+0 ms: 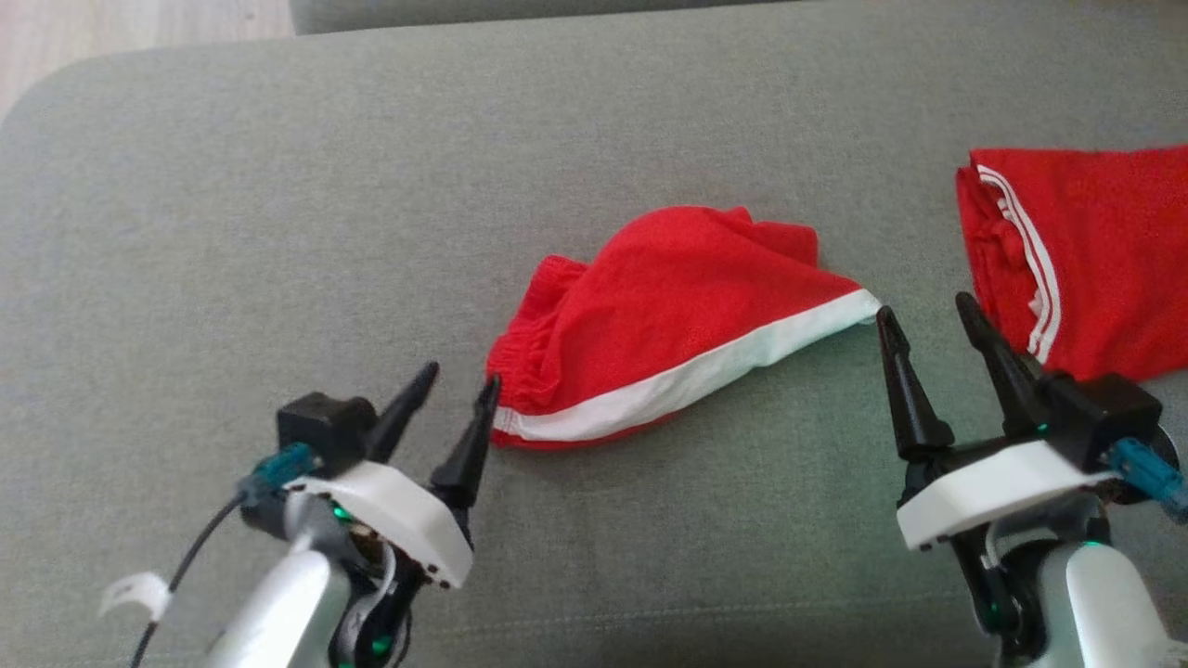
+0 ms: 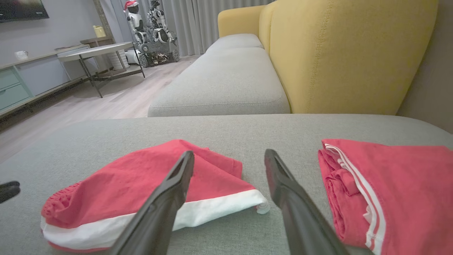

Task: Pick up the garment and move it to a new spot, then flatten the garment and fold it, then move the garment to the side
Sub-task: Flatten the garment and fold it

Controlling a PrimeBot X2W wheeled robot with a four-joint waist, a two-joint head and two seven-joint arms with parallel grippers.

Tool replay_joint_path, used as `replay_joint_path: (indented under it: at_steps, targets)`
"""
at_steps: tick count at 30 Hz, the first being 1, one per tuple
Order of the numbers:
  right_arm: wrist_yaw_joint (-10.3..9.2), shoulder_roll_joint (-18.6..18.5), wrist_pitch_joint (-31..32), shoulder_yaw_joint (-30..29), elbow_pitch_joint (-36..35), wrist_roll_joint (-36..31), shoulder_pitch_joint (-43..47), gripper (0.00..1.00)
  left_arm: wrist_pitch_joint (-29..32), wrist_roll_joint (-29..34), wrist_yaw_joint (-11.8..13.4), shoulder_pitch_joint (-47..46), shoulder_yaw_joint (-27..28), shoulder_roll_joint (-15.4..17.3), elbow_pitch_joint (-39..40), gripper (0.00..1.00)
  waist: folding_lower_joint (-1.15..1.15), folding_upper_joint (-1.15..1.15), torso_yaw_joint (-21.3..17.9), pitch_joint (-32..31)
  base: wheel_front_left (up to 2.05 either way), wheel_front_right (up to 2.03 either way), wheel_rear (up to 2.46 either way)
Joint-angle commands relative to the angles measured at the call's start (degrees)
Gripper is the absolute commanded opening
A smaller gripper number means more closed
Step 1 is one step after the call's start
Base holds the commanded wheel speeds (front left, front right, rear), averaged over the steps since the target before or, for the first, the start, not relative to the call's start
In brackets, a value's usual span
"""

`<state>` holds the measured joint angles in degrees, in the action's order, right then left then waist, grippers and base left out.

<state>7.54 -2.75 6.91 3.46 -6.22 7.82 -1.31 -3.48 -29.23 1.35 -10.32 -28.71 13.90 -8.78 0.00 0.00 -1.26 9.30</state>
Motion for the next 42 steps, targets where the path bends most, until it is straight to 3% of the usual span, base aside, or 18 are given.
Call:
replay_joint_path:
  at_steps: [1, 12, 13, 14, 15, 22, 27, 39, 41, 42]
  targets:
    - [-0.05, -0.15, -0.11, 1.46, -1.50, 0.49, -2.68, 1.00, 0.38, -1.03, -1.10, -3.22, 1.49, 0.08, -0.86, 1.00, 0.00, 0.00, -0.91, 0.84, 0.00, 0.00, 0.00]
    - [-0.05, -0.13, -0.46, 1.38, -0.50, 1.00, -2.99, 1.00, 2.20, -4.54, -5.07, -5.32, -0.18, -1.80, -10.48, 1.00, 0.00, 0.00, -2.50, 2.53, 0.00, 0.00, 0.00]
    - [-0.05, -0.13, -0.49, 1.27, -0.42, 1.03, -3.02, 1.00, 2.12, -4.78, -5.31, -5.48, -0.18, -1.81, -10.82, 0.74, 0.00, 0.00, -2.55, 2.61, 0.00, 0.00, 0.00]
    - [-0.05, -0.13, -0.54, 1.10, -0.31, 1.04, -3.07, 1.00, 1.93, -4.88, -5.49, -5.62, -0.19, -1.74, -11.10, 0.24, 0.00, 0.00, -2.59, 2.65, 0.00, 0.00, 0.00]
    - [-0.05, -0.13, -0.56, 0.79, -0.17, 1.00, -3.13, 1.00, 1.73, -4.91, -5.62, -5.74, -0.24, -1.68, -11.31, 0.00, 0.00, 0.00, -2.60, 2.70, 0.00, 0.00, 0.00]
    - [-0.05, -0.33, 0.70, -2.27, 4.82, 0.62, -5.91, 1.00, 0.75, -4.47, -5.63, -6.41, -0.46, -1.24, -11.40, 0.00, 0.00, 0.00, -2.09, 2.98, 0.00, 0.00, 0.00]
    - [-0.05, -1.66, 1.27, -3.37, 14.36, 1.08, -11.56, 1.00, 0.29, -4.07, -5.62, -7.27, -0.91, -1.40, -10.89, 0.00, 0.00, 0.00, -1.13, 3.72, 0.00, 0.00, 0.00]
    - [-0.05, -2.42, 3.78, 1.33, 35.88, 1.65, -22.06, 1.00, -1.19, -3.63, -6.11, -9.60, -1.96, -2.08, -10.20, 0.00, 0.00, 0.00, 1.16, 6.29, 0.00, 0.00, 0.00]
    - [-0.05, -2.54, 3.20, 1.95, 37.44, 2.30, -22.65, 0.04, -1.61, -3.62, -6.12, -9.66, -1.94, -2.01, -10.02, 0.00, 0.00, 0.00, 1.41, 6.41, 0.00, 0.00, 0.00]
    - [-0.05, -2.63, 2.55, 2.09, 37.84, 2.78, -22.79, 0.00, -1.86, -3.54, -6.04, -9.67, -1.92, -1.94, -9.84, 0.00, 0.00, 0.00, 1.50, 6.46, 0.00, 0.00, 0.00]
